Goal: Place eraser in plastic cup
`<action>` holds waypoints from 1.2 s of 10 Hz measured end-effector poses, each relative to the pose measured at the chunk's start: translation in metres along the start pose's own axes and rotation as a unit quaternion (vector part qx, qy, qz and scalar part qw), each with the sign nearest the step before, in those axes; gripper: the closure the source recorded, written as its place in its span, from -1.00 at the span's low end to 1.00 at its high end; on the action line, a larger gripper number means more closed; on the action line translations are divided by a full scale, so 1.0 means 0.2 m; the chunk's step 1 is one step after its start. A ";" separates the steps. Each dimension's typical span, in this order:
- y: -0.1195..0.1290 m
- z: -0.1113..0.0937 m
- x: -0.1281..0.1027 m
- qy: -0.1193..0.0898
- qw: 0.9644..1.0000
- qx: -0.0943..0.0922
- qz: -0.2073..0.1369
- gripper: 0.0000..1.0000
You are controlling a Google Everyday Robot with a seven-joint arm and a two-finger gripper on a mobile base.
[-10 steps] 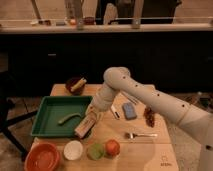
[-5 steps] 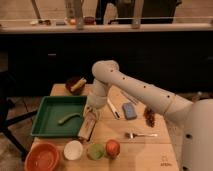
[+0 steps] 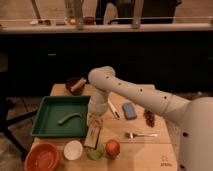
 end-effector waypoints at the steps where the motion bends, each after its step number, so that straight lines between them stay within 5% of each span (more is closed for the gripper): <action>1: 0.00 0.00 0.00 0.000 1.000 0.000 0.000 1.00; 6: 0.01 0.00 0.00 0.000 1.000 -0.001 -0.001 1.00; 12: -0.07 0.04 -0.05 -0.011 0.998 -0.028 -0.059 1.00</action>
